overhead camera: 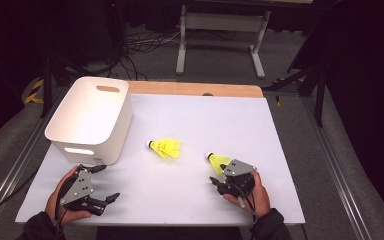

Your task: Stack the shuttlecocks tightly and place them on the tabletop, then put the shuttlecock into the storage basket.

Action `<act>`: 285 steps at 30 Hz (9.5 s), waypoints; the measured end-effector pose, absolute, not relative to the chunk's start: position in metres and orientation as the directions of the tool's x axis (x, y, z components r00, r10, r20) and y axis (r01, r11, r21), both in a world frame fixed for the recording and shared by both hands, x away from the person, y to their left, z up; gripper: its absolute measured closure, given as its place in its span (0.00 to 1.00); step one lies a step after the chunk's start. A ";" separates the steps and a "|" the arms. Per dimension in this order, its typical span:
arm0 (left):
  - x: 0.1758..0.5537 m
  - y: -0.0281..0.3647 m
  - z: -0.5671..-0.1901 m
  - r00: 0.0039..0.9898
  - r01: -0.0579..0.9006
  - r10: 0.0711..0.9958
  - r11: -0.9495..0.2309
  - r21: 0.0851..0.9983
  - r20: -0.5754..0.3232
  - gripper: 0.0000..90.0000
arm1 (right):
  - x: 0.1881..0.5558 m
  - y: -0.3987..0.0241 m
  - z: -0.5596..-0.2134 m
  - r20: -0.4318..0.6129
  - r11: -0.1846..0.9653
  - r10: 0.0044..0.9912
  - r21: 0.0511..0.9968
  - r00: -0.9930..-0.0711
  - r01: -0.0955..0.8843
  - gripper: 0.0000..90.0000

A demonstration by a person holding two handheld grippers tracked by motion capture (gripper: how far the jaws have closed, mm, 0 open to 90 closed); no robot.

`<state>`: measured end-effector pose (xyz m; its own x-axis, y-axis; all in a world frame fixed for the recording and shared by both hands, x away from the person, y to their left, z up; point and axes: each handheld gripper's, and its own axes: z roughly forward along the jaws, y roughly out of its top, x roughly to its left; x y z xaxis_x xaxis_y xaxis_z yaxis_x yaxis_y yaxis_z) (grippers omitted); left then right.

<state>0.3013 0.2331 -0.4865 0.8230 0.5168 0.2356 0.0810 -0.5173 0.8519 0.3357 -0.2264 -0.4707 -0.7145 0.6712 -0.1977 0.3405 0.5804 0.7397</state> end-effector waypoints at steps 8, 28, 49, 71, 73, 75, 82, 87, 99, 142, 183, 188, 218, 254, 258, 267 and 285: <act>0.301 0.233 -0.487 0.823 0.082 0.516 -0.520 0.850 0.236 0.07 | 0.342 -0.221 -0.471 -0.195 0.554 0.704 0.753 -0.683 0.355 0.67; 0.303 0.234 -0.487 0.822 0.084 0.519 -0.515 0.853 0.232 0.07 | 0.353 -0.220 -0.460 -0.188 0.529 0.687 0.792 -0.702 0.305 1.00; 0.302 0.234 -0.487 0.824 0.085 0.517 -0.517 0.852 0.231 0.07 | 0.372 -0.180 -0.453 -0.159 0.513 0.616 0.824 -0.771 0.241 1.00; 0.303 0.233 -0.489 0.831 0.089 0.511 -0.516 0.852 0.222 0.07 | 0.391 -0.142 -0.457 -0.131 0.519 0.568 0.823 -0.812 0.230 1.00; 0.303 0.233 -0.489 0.832 0.089 0.509 -0.515 0.853 0.220 0.07 | 0.393 -0.140 -0.457 -0.127 0.517 0.568 0.824 -0.813 0.233 1.00; 0.303 0.233 -0.489 0.832 0.089 0.508 -0.516 0.852 0.220 0.07 | 0.394 -0.139 -0.458 -0.119 0.513 0.567 0.825 -0.815 0.236 1.00; 0.303 0.233 -0.489 0.837 0.088 0.502 -0.516 0.852 0.217 0.07 | 0.401 -0.135 -0.462 -0.101 0.505 0.574 0.825 -0.813 0.255 1.00; 0.303 0.233 -0.489 0.841 0.086 0.497 -0.513 0.854 0.214 0.07 | 0.408 -0.134 -0.467 -0.086 0.500 0.580 0.823 -0.810 0.270 0.99; 0.303 0.233 -0.489 0.842 0.088 0.496 -0.516 0.852 0.213 0.07 | 0.413 -0.133 -0.472 -0.087 0.516 0.595 0.804 -0.799 0.296 0.88; 0.302 0.235 -0.488 0.837 0.079 0.498 -0.519 0.851 0.226 0.07 | 0.413 -0.135 -0.465 -0.118 0.539 0.601 0.790 -0.791 0.292 0.68; 0.301 0.234 -0.487 0.836 0.077 0.498 -0.521 0.850 0.230 0.07 | 0.369 -0.148 -0.421 -0.331 0.584 0.596 0.804 -0.731 0.112 0.30; 0.301 0.235 -0.487 0.835 0.078 0.500 -0.519 0.851 0.229 0.07 | 0.365 -0.150 -0.421 -0.347 0.594 0.588 0.799 -0.730 0.098 0.27; 0.301 0.234 -0.487 0.833 0.076 0.502 -0.521 0.850 0.233 0.07 | 0.339 -0.181 -0.435 -0.371 0.590 0.591 0.804 -0.717 0.070 0.16; 0.301 0.236 -0.486 0.827 0.074 0.513 -0.502 0.862 0.229 0.07 | 0.318 -0.237 -0.461 -0.360 0.559 0.677 0.819 -0.642 0.131 0.15; 0.302 0.237 -0.486 0.828 0.076 0.514 -0.498 0.864 0.223 0.07 | 0.317 -0.245 -0.465 -0.342 0.546 0.692 0.824 -0.635 0.151 0.14; 0.302 0.237 -0.486 0.833 0.072 0.506 -0.500 0.863 0.224 0.07 | 0.317 -0.247 -0.468 -0.332 0.542 0.698 0.824 -0.635 0.164 0.13; 0.301 0.237 -0.486 0.830 0.073 0.510 -0.500 0.863 0.225 0.07 | 0.322 -0.244 -0.472 -0.298 0.527 0.691 0.831 -0.658 0.177 0.13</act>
<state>0.3009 0.2375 -0.4862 0.8304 0.5097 0.2252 0.0731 -0.5003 0.8627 0.3223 -0.2439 -0.4717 -0.6585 0.6911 -0.2980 0.1772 0.5271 0.8311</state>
